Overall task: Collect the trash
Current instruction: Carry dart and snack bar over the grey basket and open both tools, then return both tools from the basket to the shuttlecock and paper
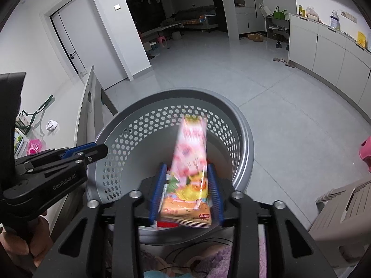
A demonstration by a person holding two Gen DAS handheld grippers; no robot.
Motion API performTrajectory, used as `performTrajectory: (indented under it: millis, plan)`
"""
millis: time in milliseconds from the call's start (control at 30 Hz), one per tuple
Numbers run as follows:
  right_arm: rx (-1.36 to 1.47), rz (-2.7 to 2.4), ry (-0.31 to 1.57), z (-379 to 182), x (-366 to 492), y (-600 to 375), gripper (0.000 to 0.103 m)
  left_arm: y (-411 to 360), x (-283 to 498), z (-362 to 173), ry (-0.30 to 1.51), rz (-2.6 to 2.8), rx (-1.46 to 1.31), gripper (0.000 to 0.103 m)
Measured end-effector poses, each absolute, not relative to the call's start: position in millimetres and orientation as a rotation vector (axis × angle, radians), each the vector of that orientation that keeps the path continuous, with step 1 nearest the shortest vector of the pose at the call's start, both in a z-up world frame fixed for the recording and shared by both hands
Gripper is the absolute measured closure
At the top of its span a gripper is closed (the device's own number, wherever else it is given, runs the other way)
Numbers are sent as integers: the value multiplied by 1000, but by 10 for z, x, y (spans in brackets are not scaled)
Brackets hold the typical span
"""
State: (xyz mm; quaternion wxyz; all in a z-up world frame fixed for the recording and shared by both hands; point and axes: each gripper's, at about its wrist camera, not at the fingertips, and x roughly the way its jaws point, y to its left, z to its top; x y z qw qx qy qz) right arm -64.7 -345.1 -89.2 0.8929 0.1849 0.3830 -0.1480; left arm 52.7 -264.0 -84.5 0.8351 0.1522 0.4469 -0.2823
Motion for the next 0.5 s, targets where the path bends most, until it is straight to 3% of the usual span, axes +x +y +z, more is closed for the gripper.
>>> performTrajectory:
  millis: [67, 133, 500]
  plan:
    - [383, -312, 785, -875, -666, -3451, 53, -2623, 529, -847, 943, -588, 320, 61]
    - [386, -313, 781, -870, -676, -3452, 52, -2598, 520, -834, 931, -580, 313, 32]
    - [391, -316, 774, -851, -702, -3447, 52, -2560, 468, -752, 886, -578, 306, 28]
